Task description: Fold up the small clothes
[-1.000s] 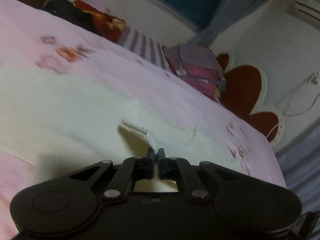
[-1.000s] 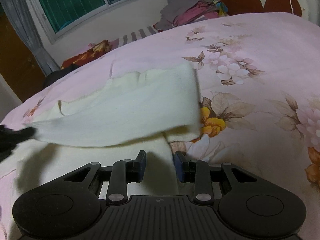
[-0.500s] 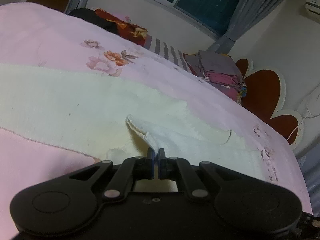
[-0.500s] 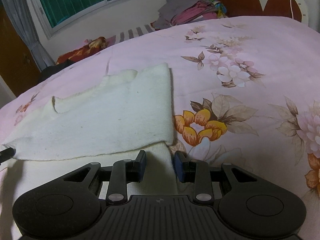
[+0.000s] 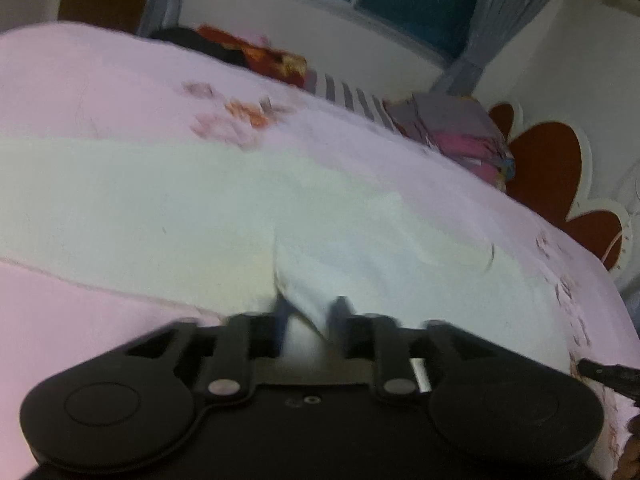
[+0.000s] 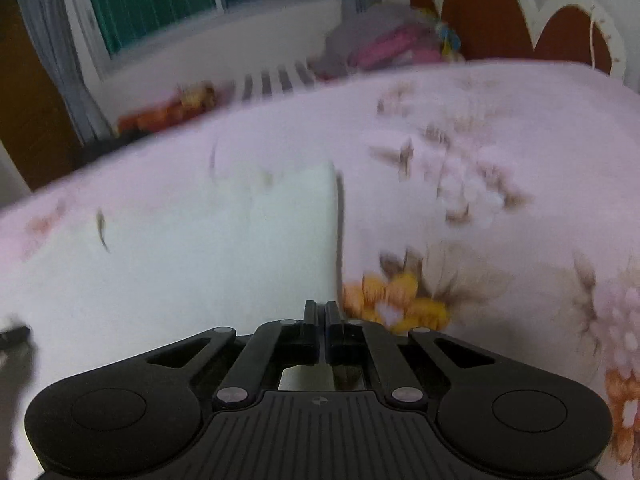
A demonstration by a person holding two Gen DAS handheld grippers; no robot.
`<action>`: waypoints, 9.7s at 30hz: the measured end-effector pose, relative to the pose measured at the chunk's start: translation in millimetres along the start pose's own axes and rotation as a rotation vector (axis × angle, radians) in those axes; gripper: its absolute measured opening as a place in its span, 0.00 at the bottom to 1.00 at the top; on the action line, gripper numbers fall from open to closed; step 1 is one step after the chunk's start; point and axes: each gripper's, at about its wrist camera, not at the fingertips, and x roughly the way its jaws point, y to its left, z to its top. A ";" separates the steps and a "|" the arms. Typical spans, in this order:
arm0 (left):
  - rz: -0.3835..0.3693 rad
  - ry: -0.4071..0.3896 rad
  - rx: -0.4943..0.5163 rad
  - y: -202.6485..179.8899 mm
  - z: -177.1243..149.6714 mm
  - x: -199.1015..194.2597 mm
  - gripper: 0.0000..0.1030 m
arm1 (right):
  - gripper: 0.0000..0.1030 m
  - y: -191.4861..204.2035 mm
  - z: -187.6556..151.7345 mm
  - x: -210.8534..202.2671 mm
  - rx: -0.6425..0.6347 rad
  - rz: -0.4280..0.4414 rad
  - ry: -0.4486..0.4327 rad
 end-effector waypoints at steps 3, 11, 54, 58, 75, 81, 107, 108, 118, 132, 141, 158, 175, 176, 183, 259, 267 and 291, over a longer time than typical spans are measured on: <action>-0.011 0.011 -0.049 5.8 9.9 8.5 0.35 | 0.02 0.7 6.9 -2.1 -0.002 0.020 -0.025; 0.088 0.008 -0.059 15.8 22.2 13.5 0.18 | 0.02 2.4 9.4 25.2 -0.051 0.017 0.044; 0.116 -0.008 0.283 -33.8 -12.6 -30.0 0.82 | 0.03 62.8 -17.7 -22.6 -0.298 -0.045 0.038; 0.208 -0.094 0.088 46.7 -10.5 -80.8 0.70 | 0.67 67.7 -25.2 -31.5 -0.261 -0.070 0.043; 0.220 -0.330 -0.747 302.3 27.6 -140.1 0.20 | 0.62 65.4 -15.2 -23.9 -0.004 -0.026 0.060; 0.271 -0.305 -0.593 286.9 45.4 -133.4 0.03 | 0.50 61.8 -7.5 -24.7 0.020 -0.020 0.056; -0.239 0.175 0.458 -218.6 -5.5 72.0 0.12 | 0.51 -32.9 -9.6 -66.9 0.167 -0.018 0.001; -0.239 0.211 0.469 -225.0 -12.3 81.0 0.30 | 0.51 -37.4 -9.4 -69.4 0.175 -0.008 0.001; 0.006 0.007 0.305 -98.8 -7.9 -30.9 0.74 | 0.51 -19.2 8.8 -58.5 0.177 0.165 0.001; 0.131 0.003 0.129 24.0 -7.2 -36.1 0.76 | 0.50 50.2 6.2 30.7 0.166 0.200 0.125; 0.175 0.038 0.258 13.8 -1.8 -25.3 0.56 | 0.03 62.5 10.1 30.5 0.091 0.201 0.094; 0.130 0.065 0.257 17.2 4.5 -22.0 0.42 | 0.03 20.3 6.6 -13.4 0.117 0.085 -0.049; 0.133 0.076 0.258 18.4 4.4 -22.8 0.40 | 0.03 1.6 -3.9 6.1 0.138 0.045 0.040; 0.130 0.076 0.260 19.0 4.1 -23.5 0.40 | 0.03 2.0 -5.6 7.8 0.134 0.047 0.051; 0.067 -0.044 0.275 12.2 14.4 -72.4 0.52 | 0.04 -4.9 8.0 -31.8 0.123 0.027 -0.055; -0.102 0.025 0.260 -19.3 79.3 33.4 0.63 | 0.00 36.3 51.1 46.0 -0.100 0.069 0.010; -0.021 0.037 0.354 -47.5 71.2 44.2 0.56 | 0.00 36.6 60.9 64.9 -0.075 -0.013 0.013; -0.030 0.030 0.351 -11.9 -8.0 -44.4 0.80 | 0.35 47.4 -7.1 -20.4 -0.152 -0.001 -0.031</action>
